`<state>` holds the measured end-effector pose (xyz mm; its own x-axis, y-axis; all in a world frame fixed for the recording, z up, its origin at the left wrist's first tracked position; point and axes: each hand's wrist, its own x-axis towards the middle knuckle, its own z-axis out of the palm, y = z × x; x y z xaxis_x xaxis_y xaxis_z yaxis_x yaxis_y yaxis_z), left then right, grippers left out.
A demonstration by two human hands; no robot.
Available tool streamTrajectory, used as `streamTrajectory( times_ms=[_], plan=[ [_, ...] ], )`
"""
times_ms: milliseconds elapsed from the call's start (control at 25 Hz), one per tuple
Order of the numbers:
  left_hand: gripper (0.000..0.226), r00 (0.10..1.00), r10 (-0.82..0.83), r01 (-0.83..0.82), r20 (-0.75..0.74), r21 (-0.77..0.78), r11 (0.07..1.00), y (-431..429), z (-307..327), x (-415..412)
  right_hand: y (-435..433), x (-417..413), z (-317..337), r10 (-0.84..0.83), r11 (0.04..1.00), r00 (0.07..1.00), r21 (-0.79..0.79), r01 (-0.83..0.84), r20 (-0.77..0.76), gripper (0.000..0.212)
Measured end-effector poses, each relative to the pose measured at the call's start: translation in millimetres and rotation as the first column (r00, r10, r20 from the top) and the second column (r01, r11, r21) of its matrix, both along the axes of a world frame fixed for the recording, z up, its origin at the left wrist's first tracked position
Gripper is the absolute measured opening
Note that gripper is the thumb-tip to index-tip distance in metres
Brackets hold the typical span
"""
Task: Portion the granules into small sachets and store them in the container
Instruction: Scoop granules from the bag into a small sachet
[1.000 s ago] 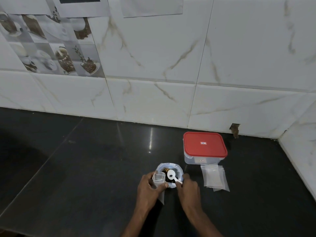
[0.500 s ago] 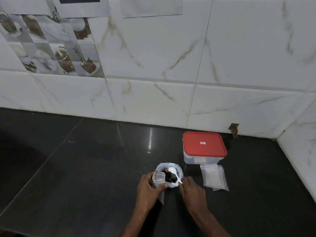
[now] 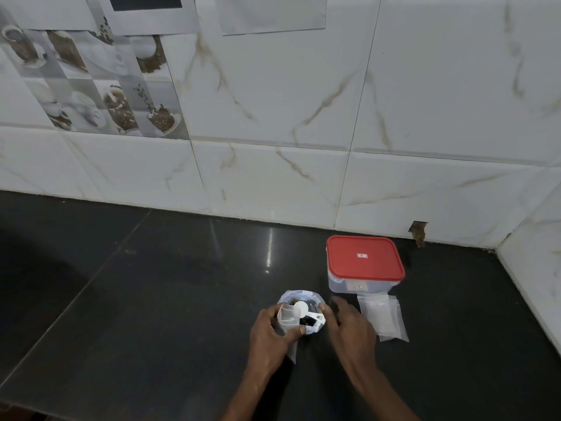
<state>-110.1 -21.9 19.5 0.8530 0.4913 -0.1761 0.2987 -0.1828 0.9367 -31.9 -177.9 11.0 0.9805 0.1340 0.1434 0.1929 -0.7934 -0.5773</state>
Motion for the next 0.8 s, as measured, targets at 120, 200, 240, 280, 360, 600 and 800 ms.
streamTrajectory(
  times_ms=[120,200,240,280,360,600,800],
  plan=[
    [0.046,0.997,-0.037,0.034,0.061,0.041,0.999,-11.0,4.5,5.0,11.1,-20.1,29.5,0.165,0.934,0.983,0.334,-0.128,-0.085,0.028],
    [0.048,0.994,-0.066,0.062,0.09,0.045,0.997,-17.6,6.1,8.1,17.6,-22.2,38.0,0.239,0.888,0.944,0.445,-0.117,-0.229,0.024],
    [0.049,0.993,-0.064,0.062,0.1,0.014,0.998,-19.4,4.7,9.4,17.1,-20.6,38.4,0.244,0.88,0.934,0.464,-0.1,-0.26,0.025],
    [0.05,0.994,-0.066,0.069,0.082,-0.04,0.997,-18.6,0.0,10.2,14.3,-17.9,37.0,0.235,0.877,0.936,0.472,-0.089,-0.26,0.027],
    [0.046,0.997,-0.038,0.047,0.067,-0.128,0.991,-13.9,-5.0,10.0,3.6,-11.1,32.1,0.199,0.872,0.953,0.485,-0.066,-0.227,0.028],
    [0.013,0.997,-0.03,0.053,0.077,-0.325,0.944,-17.1,8.9,15.5,-14.2,-8.2,38.3,0.26,0.693,0.901,0.717,0.078,-0.348,0.044],
    [0.011,0.987,-0.123,0.158,0.102,-0.492,0.856,-26.9,14.4,16.0,-21.5,-5.1,26.6,0.121,0.543,0.909,0.794,0.275,-0.398,0.034]
  ],
)
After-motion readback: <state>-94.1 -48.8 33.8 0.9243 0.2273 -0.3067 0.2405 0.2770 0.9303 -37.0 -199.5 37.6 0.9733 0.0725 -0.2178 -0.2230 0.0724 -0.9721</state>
